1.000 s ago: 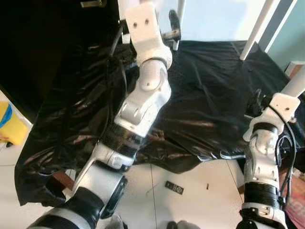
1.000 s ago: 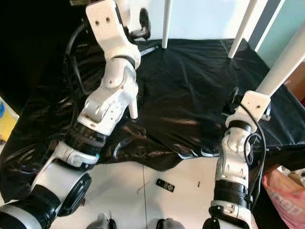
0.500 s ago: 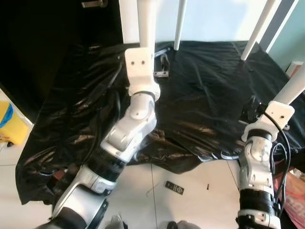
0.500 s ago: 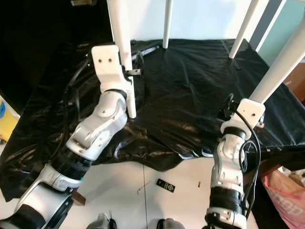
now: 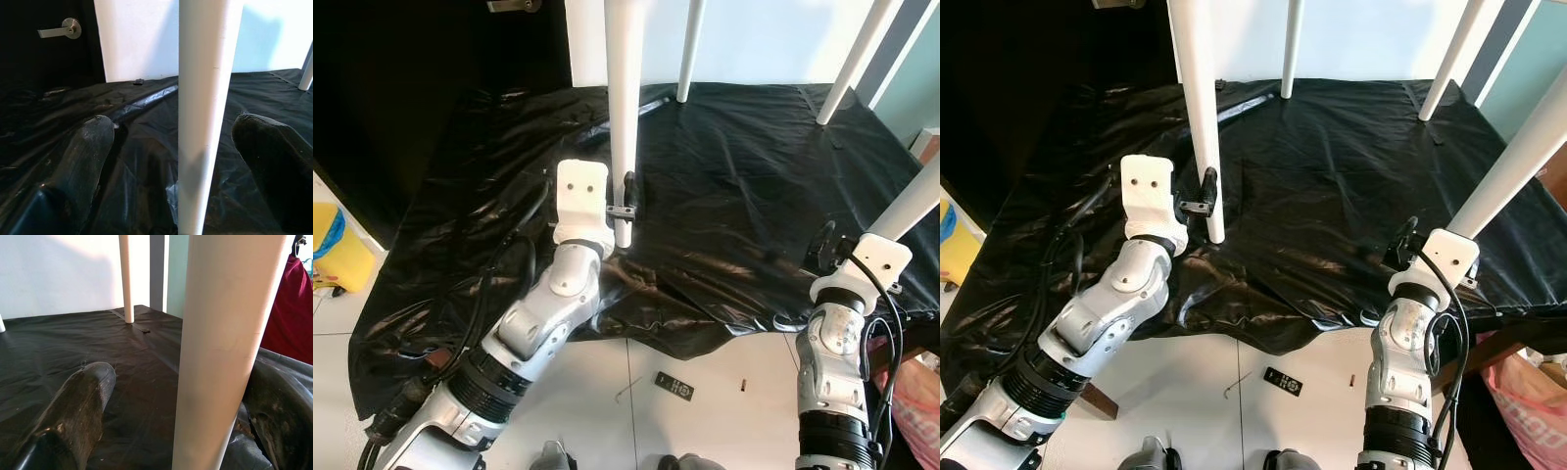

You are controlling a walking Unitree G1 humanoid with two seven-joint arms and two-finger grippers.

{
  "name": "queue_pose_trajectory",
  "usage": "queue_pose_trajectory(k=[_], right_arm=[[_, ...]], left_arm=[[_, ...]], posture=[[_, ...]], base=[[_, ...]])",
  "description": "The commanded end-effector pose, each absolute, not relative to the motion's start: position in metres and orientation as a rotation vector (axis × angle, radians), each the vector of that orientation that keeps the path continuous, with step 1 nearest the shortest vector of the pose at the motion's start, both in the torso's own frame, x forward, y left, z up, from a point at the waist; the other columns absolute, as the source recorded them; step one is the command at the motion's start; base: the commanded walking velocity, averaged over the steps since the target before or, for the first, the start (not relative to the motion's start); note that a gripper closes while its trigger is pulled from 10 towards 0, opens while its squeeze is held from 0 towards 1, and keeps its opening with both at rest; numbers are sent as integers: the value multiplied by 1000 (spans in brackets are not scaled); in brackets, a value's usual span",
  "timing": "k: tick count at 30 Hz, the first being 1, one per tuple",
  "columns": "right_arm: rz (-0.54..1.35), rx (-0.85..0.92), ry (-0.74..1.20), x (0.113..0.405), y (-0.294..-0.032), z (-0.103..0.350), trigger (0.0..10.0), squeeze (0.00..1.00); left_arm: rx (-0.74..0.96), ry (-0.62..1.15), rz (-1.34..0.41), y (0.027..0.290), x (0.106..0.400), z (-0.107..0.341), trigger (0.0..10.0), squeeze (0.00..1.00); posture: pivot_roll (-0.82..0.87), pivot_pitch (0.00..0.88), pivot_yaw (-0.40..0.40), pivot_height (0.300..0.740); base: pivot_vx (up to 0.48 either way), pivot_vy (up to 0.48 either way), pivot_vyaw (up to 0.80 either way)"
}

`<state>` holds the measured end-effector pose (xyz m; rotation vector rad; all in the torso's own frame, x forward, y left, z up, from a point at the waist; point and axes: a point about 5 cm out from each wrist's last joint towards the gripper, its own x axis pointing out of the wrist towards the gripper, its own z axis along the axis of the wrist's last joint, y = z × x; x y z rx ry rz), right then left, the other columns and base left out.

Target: Building children table

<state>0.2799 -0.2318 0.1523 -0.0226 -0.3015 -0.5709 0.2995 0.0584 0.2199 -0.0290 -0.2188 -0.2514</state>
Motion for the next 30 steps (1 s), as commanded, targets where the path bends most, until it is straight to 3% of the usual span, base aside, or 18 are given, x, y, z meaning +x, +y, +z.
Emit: queue_pose_trajectory(k=[1, 17, 26, 30], right_arm=[[-565, -24, -313, 278, -229, 152, 10000, 0], [-448, -103, -298, 246, -217, 134, 10000, 0], [-85, -122, -217, 241, -188, 113, 10000, 0], [-19, -119, -196, 238, -184, 108, 10000, 0]], left_arm=[[42, -216, -738, 37, 285, 215, 10000, 0], [126, -157, -726, 69, 248, 178, 10000, 0], [176, -99, -726, 83, 226, 150, 10000, 0], [180, -92, -727, 86, 223, 146, 10000, 0]], posture=[[86, 71, -22, 740], [90, 67, -32, 740], [98, 73, -35, 740], [99, 72, -38, 740]], base=[[0, 0, 0], [0, 0, 0], [0, 0, 0], [0, 0, 0]])
